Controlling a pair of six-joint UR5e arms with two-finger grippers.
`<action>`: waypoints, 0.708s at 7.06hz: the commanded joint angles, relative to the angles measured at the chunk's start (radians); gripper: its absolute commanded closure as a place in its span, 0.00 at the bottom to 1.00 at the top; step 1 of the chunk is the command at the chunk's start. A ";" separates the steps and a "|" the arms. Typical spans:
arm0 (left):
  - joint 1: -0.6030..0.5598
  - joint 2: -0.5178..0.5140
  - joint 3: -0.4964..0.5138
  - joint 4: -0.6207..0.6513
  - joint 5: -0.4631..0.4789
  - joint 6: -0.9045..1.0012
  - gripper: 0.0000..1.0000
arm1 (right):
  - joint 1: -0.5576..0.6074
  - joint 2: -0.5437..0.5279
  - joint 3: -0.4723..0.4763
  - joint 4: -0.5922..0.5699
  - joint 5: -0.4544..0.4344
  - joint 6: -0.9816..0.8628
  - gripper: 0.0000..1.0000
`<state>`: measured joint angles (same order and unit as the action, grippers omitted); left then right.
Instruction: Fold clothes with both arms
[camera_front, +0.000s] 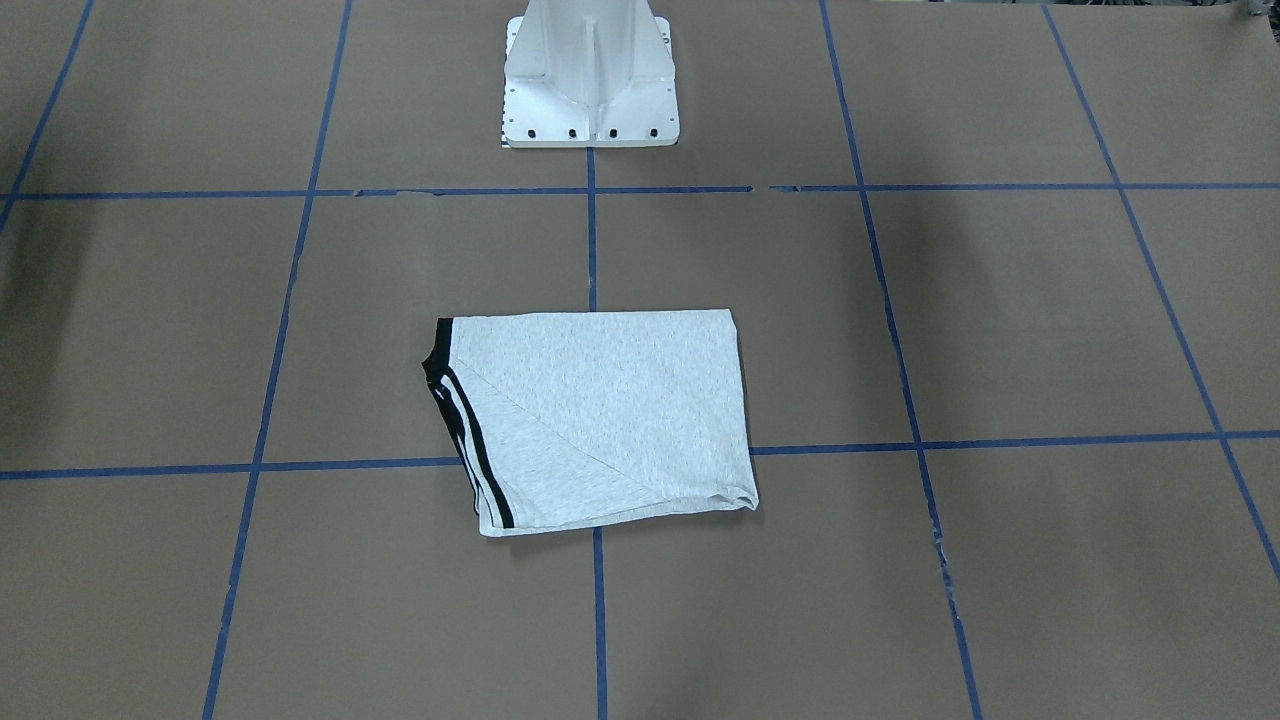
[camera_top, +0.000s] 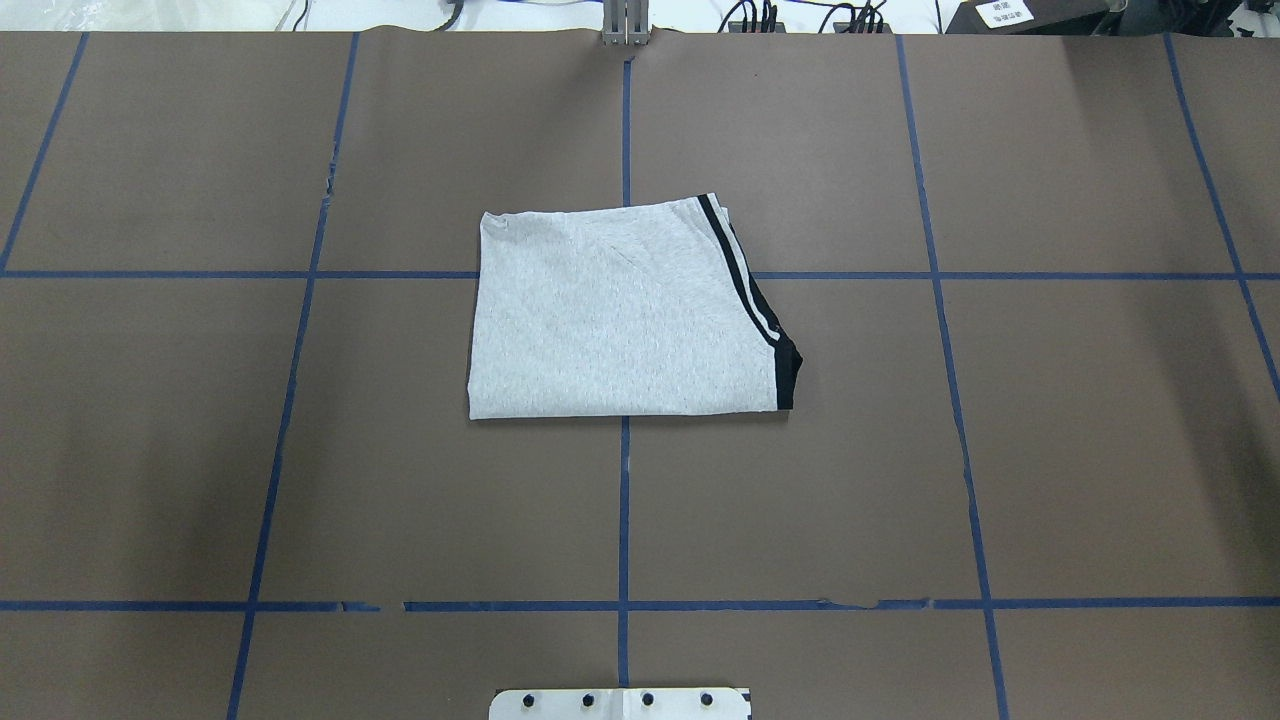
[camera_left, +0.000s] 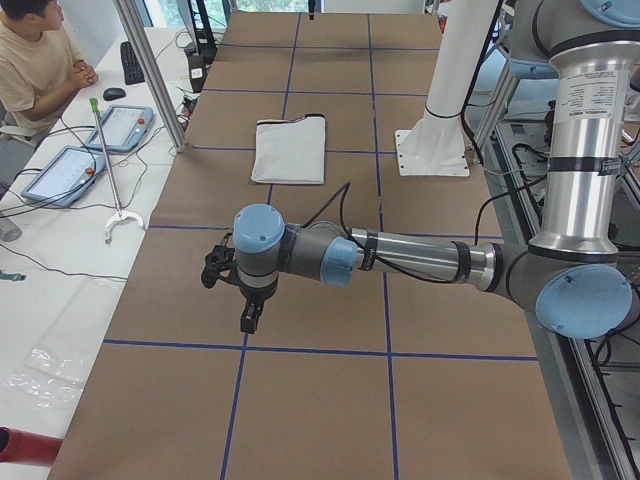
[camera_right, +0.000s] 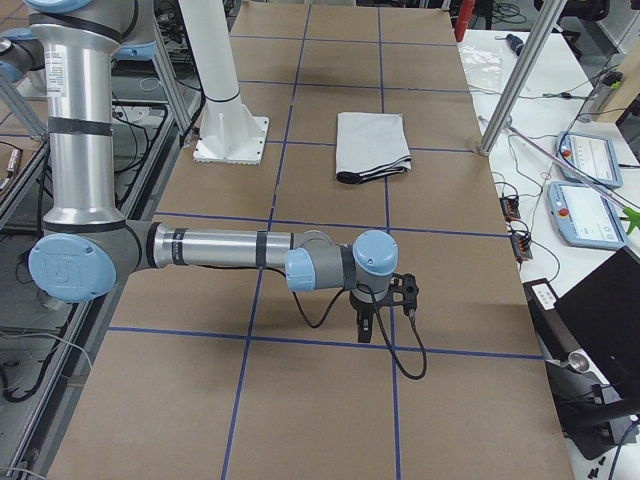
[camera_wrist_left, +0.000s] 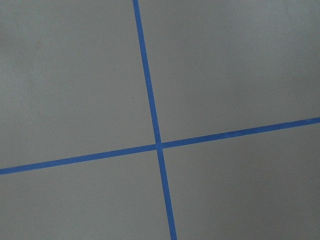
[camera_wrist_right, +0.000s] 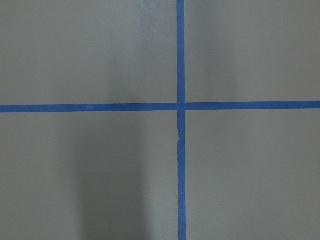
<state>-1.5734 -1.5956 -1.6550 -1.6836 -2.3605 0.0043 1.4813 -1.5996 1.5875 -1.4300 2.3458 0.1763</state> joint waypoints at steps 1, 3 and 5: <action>0.000 -0.015 0.008 -0.007 -0.002 0.003 0.00 | 0.001 0.000 -0.006 0.000 0.001 0.000 0.00; -0.001 -0.015 -0.003 -0.005 0.001 0.010 0.00 | 0.001 0.000 -0.006 0.000 0.001 0.000 0.00; -0.001 -0.015 -0.003 -0.007 0.001 0.000 0.00 | -0.001 0.004 0.000 0.002 0.001 0.002 0.00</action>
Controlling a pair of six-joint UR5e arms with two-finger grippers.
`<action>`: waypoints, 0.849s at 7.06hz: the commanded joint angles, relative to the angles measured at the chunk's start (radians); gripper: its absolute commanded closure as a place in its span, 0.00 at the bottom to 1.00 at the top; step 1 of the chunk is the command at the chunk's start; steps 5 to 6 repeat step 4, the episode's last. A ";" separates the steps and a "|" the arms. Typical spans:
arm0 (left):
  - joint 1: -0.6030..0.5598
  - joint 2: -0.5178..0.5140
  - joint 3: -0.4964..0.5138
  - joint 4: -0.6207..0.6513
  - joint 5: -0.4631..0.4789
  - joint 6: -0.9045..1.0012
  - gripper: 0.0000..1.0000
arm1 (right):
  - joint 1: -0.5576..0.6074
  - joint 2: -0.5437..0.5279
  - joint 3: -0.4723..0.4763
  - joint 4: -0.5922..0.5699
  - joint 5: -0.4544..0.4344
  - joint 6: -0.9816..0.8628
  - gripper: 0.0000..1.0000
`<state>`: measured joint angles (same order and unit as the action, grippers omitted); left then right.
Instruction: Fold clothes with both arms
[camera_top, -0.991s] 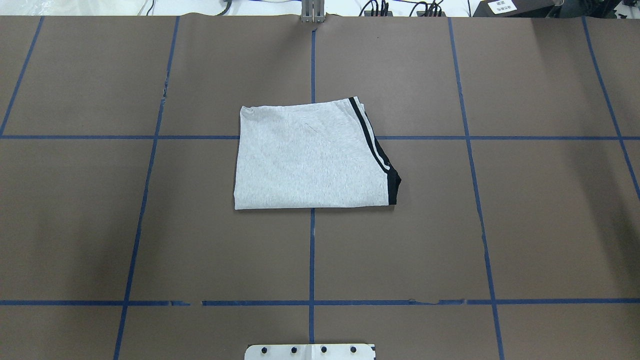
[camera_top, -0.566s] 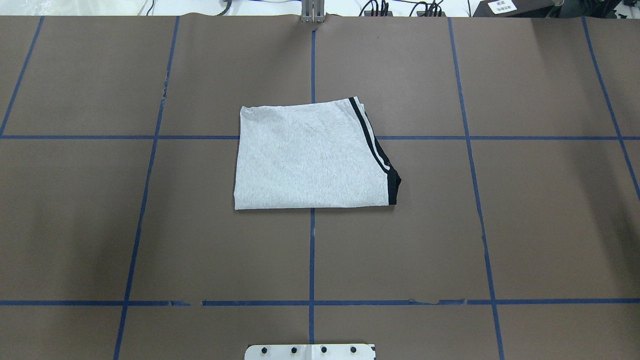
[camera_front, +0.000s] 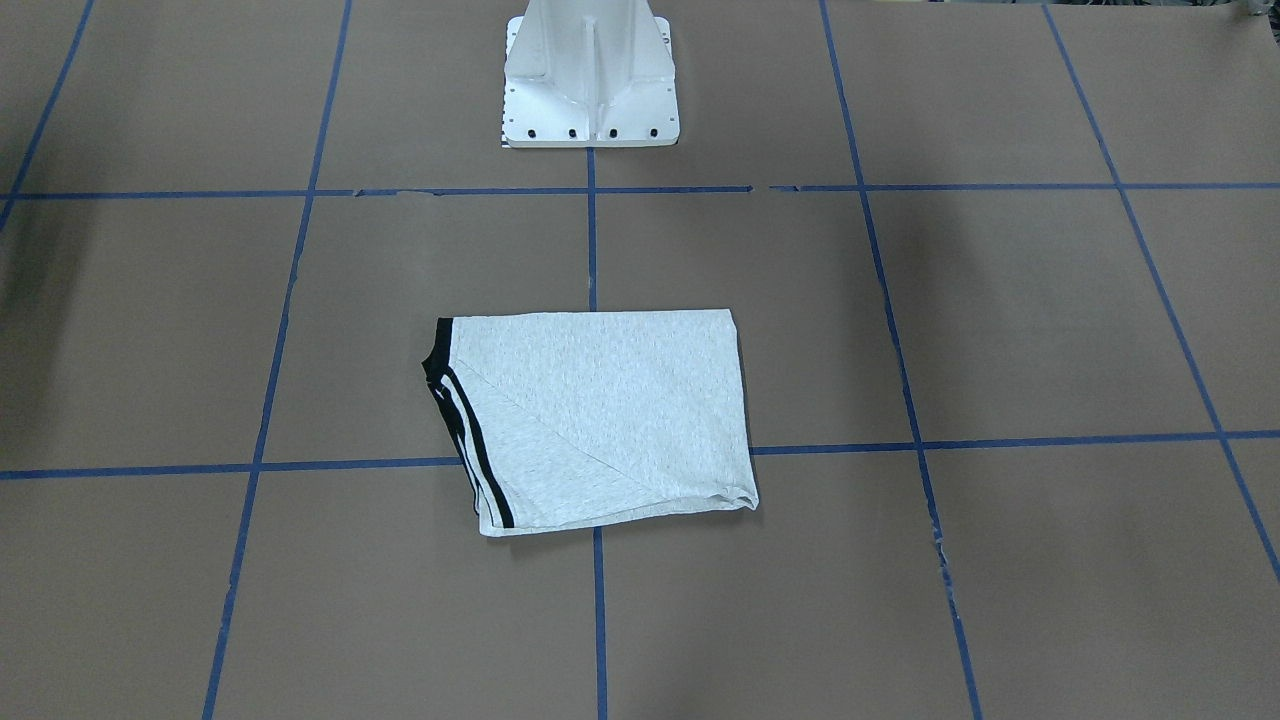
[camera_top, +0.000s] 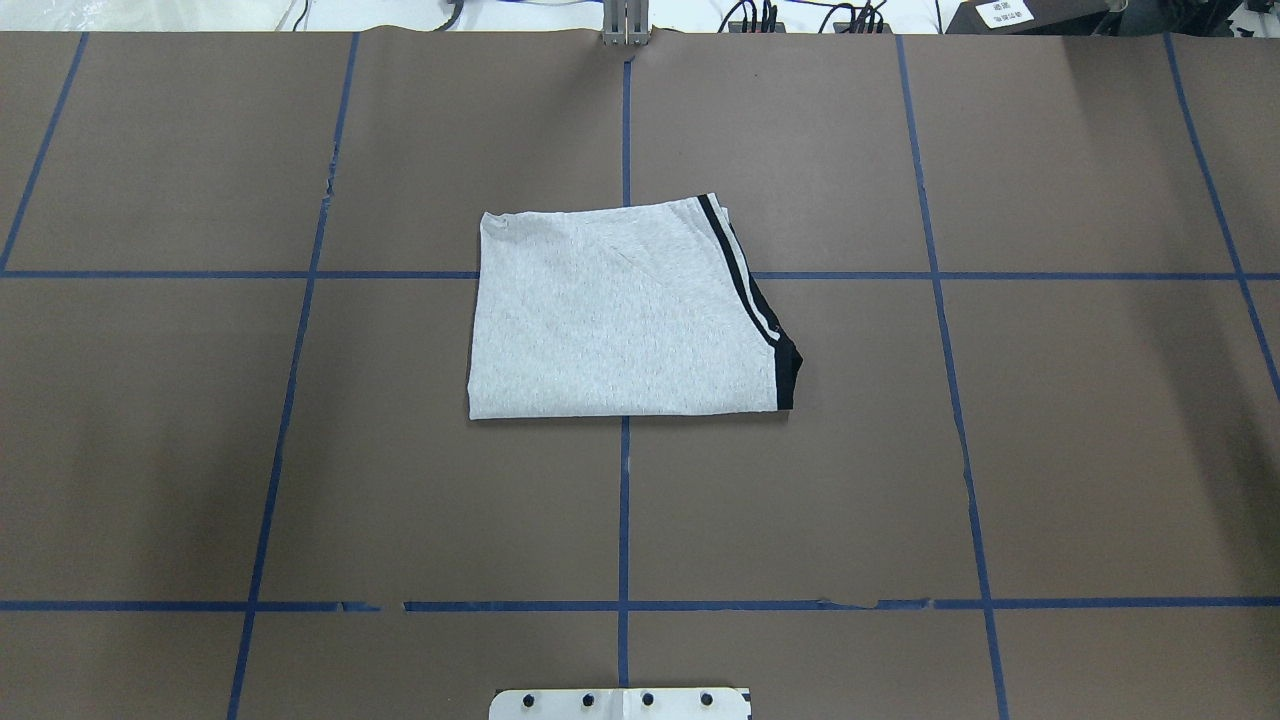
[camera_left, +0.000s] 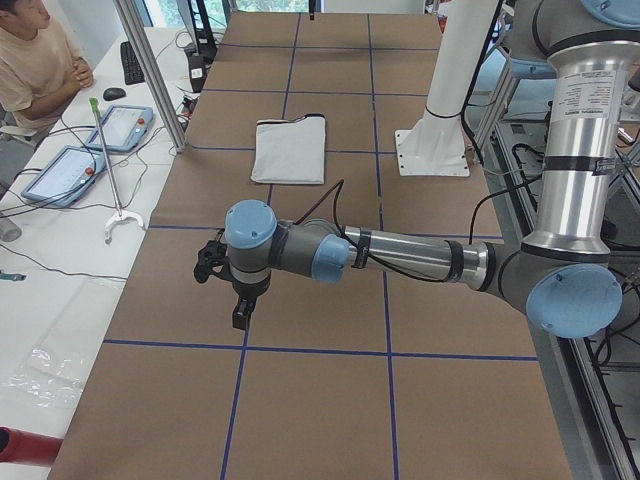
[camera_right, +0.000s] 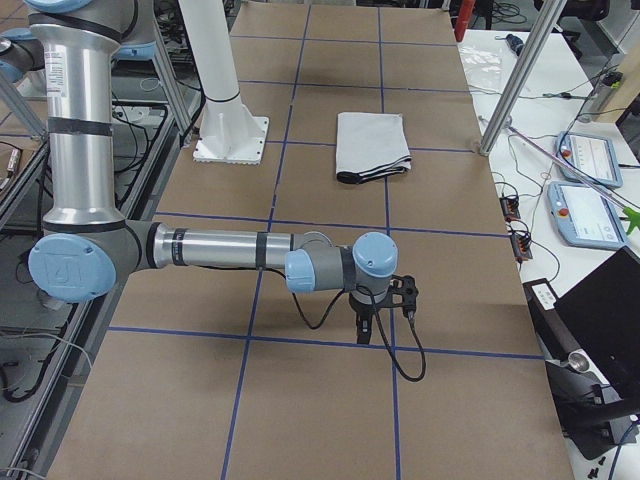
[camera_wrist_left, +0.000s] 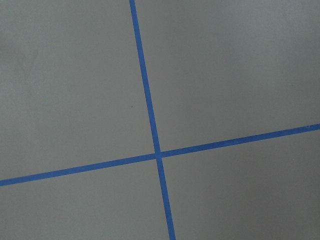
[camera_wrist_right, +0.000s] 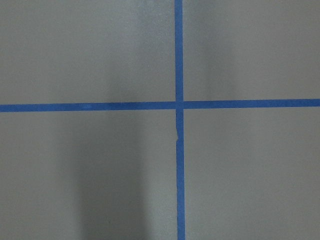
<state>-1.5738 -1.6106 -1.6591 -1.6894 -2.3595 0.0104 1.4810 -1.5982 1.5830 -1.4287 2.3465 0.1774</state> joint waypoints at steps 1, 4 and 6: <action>0.001 -0.002 -0.004 -0.001 -0.001 -0.007 0.00 | -0.001 0.010 -0.001 0.001 -0.003 0.001 0.00; 0.001 -0.002 -0.002 -0.010 -0.004 -0.006 0.00 | -0.001 0.015 0.008 0.002 -0.003 0.001 0.00; 0.001 -0.002 -0.002 -0.010 -0.004 -0.006 0.00 | -0.001 0.015 0.008 0.002 -0.003 0.001 0.00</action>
